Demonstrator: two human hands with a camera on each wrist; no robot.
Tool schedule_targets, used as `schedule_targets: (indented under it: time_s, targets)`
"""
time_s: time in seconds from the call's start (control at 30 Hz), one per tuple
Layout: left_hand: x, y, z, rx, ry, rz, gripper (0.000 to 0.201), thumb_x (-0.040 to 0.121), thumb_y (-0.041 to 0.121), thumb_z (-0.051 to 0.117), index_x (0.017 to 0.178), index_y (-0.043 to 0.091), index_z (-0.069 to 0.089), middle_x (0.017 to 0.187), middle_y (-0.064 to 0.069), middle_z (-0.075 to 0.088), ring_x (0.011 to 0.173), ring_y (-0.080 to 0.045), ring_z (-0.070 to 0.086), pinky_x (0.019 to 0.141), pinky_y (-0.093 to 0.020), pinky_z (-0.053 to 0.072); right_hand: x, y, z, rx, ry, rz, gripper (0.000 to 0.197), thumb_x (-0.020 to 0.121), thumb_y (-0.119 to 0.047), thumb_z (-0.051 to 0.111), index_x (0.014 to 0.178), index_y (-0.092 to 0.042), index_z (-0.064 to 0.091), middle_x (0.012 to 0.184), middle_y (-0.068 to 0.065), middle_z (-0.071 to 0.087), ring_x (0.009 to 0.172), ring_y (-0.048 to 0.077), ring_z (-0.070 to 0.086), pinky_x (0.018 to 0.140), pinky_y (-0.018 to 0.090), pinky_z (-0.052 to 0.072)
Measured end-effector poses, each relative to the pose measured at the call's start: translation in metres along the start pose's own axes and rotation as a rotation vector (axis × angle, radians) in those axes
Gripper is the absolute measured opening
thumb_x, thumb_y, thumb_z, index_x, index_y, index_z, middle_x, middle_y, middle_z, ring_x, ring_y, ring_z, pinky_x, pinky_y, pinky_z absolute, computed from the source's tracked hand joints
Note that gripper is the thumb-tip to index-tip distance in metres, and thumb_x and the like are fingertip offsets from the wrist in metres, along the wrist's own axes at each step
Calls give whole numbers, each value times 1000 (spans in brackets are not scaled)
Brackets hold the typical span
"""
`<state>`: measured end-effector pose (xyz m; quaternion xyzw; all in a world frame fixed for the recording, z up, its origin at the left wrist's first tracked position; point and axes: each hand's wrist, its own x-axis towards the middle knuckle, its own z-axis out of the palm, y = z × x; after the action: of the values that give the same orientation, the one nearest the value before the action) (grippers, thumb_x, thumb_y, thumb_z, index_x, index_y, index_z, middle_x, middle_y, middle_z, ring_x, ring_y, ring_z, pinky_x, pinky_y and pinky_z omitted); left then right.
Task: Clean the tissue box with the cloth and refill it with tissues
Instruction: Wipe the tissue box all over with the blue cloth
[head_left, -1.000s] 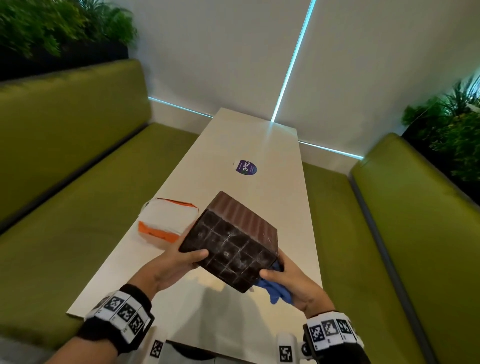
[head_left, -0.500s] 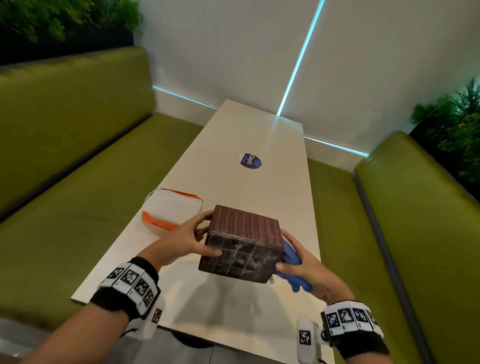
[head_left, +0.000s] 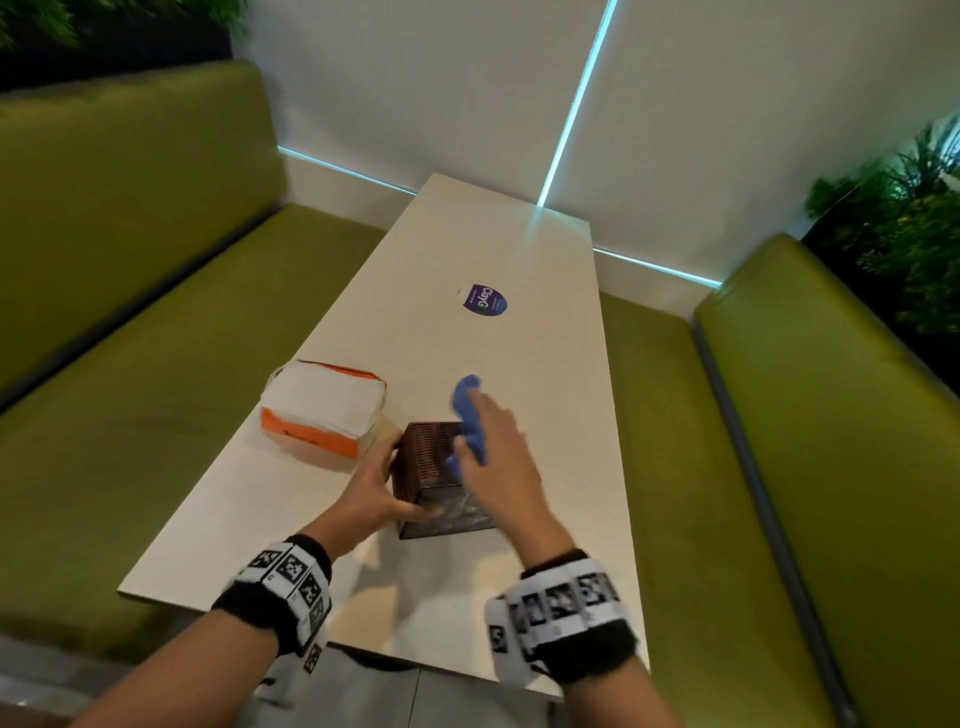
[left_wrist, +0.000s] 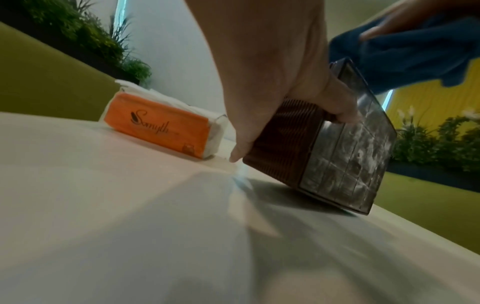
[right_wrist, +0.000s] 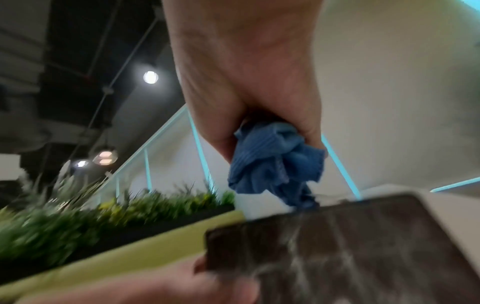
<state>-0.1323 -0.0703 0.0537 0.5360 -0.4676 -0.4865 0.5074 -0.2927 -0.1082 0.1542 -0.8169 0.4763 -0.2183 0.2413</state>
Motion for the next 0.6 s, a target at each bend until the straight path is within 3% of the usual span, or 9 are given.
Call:
schedule_targets:
  time_s: [0.07, 0.13, 0.2, 0.3, 0.4, 0.5, 0.6]
  targets:
    - [0, -4, 2, 5, 10, 12, 91, 54, 10, 87, 128, 42, 46, 129, 22, 55, 120, 2, 55, 104, -37, 49, 2, -11, 37, -198, -171, 34, 55, 97, -37, 44, 148, -23, 28, 158, 4, 23, 147, 33, 11, 119, 47, 13]
    - [-1, -10, 1, 28, 16, 4, 94, 62, -6, 78, 130, 48, 44, 130, 25, 55, 123, -2, 55, 101, -40, 51, -7, -9, 57, -283, -203, 7, 57, 98, -49, 37, 150, -30, 24, 162, 1, 10, 150, 26, -4, 121, 48, 1]
    - [-1, -15, -3, 52, 25, -23, 104, 52, -1, 84, 137, 41, 41, 137, 20, 51, 128, -7, 50, 107, -42, 47, -8, 11, 52, -330, -160, -11, 55, 98, -52, 32, 150, -34, 24, 162, -2, 11, 150, 21, -1, 121, 47, 3]
    - [3, -21, -6, 81, 17, -44, 117, 44, 17, 93, 146, 22, 36, 145, 5, 43, 136, -9, 42, 118, -38, 34, 5, 56, 25, -308, -77, 122, 51, 100, -50, 30, 148, -32, 30, 161, -3, 16, 149, 20, 7, 120, 42, 12]
    - [6, -24, -6, 105, -2, -50, 119, 43, 23, 96, 146, 22, 36, 145, 4, 43, 135, -9, 43, 117, -32, 33, 10, 70, 14, -207, -31, 246, 49, 102, -43, 32, 148, -27, 34, 160, 0, 20, 148, 22, 15, 118, 38, 22]
    - [7, -25, -5, 79, 9, -27, 120, 41, 25, 93, 146, 18, 35, 145, 1, 44, 134, -11, 45, 112, -28, 37, 4, 30, 34, -295, -38, 120, 47, 103, -36, 35, 148, -21, 35, 159, 3, 25, 147, 26, 18, 120, 38, 15]
    - [9, -22, -5, -17, 22, -35, 90, 58, 23, 80, 140, 18, 42, 138, -6, 54, 127, -20, 54, 107, -47, 46, -13, -9, 67, -284, -122, -85, 46, 101, -32, 38, 146, -21, 37, 158, 3, 26, 147, 24, 17, 120, 36, 11]
